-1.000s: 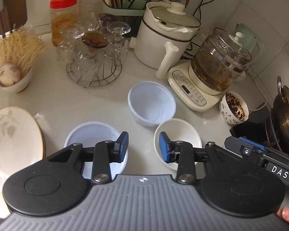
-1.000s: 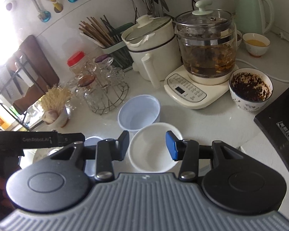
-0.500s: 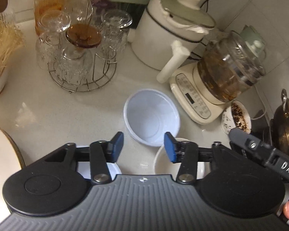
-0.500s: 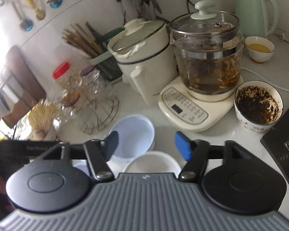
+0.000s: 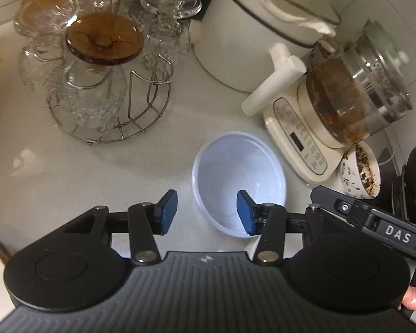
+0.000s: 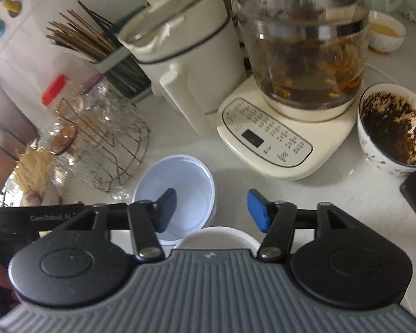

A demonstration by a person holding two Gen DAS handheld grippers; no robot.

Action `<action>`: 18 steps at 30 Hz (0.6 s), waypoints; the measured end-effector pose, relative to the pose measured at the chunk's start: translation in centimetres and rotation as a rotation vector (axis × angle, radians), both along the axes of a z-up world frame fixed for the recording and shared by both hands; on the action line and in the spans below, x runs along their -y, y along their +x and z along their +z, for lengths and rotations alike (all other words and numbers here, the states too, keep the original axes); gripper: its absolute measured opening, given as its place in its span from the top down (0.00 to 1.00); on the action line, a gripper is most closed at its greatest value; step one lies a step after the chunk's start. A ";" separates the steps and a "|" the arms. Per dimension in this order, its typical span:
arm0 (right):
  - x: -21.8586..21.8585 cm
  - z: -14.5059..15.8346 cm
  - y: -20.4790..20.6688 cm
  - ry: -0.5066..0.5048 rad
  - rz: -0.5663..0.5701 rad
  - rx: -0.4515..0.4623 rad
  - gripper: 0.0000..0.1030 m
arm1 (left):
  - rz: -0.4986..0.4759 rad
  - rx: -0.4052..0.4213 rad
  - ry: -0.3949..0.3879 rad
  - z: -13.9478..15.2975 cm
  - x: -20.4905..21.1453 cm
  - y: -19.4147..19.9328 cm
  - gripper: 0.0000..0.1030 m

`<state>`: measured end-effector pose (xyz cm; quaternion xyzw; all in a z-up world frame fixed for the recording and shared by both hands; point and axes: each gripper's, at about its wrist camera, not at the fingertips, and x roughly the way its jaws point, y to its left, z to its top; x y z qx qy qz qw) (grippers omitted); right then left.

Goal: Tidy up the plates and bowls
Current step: 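Move both grippers to the other plastic bowl and close them on its rim, then lift the plastic bowl with both grippers and lower it into the first plastic bowl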

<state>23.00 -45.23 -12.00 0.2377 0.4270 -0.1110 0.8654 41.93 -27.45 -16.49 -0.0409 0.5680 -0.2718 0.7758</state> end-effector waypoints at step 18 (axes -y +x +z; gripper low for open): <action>-1.2 -3.6 4.3 0.002 -0.005 -0.142 0.71 | -0.110 -0.058 -0.030 -3.7 0.6 3.4 0.87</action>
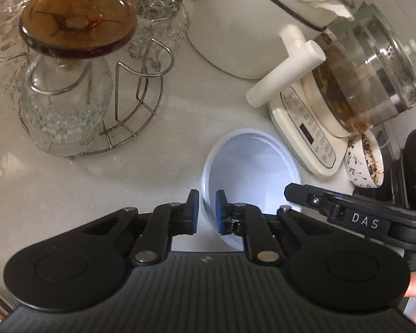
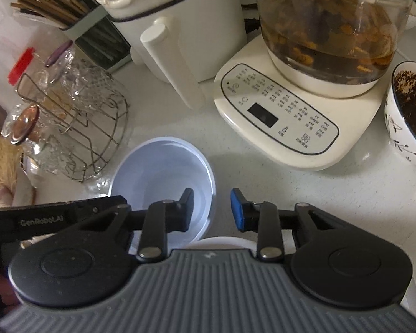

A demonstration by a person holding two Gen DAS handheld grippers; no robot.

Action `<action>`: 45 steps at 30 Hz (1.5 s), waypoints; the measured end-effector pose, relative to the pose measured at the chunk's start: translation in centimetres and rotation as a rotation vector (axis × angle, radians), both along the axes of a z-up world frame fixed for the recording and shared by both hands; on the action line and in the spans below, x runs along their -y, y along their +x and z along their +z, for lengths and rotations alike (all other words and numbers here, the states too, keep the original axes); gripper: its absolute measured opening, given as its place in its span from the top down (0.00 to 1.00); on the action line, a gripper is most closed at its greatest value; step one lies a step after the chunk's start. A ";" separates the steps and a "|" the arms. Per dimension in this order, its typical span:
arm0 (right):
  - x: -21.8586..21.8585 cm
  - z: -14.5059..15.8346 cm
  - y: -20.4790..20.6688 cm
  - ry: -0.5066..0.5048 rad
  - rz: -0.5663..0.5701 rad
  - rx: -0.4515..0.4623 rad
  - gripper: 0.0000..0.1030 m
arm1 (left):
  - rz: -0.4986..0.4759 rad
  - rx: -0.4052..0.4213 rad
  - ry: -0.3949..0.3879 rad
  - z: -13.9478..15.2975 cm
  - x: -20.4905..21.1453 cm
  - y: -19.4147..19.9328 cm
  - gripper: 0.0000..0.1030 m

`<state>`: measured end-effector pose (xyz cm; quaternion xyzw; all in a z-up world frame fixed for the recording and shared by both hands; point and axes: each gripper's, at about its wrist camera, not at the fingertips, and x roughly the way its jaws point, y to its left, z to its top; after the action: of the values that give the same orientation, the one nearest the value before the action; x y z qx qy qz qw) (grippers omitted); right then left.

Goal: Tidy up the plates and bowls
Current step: 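Lift the plastic bowl with both grippers and lower it into the first plastic bowl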

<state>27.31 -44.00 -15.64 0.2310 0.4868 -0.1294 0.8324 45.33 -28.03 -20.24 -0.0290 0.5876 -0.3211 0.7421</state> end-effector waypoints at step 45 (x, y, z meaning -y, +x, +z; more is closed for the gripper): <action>-1.5 7.5 -5.8 0.027 -0.034 0.219 0.85 | -0.028 0.117 -0.081 10.1 -1.8 -4.3 0.89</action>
<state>21.54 -42.47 -8.12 0.2629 0.3905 -0.1107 0.8753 41.01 -26.19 -10.18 -0.0319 0.5301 -0.3560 0.7689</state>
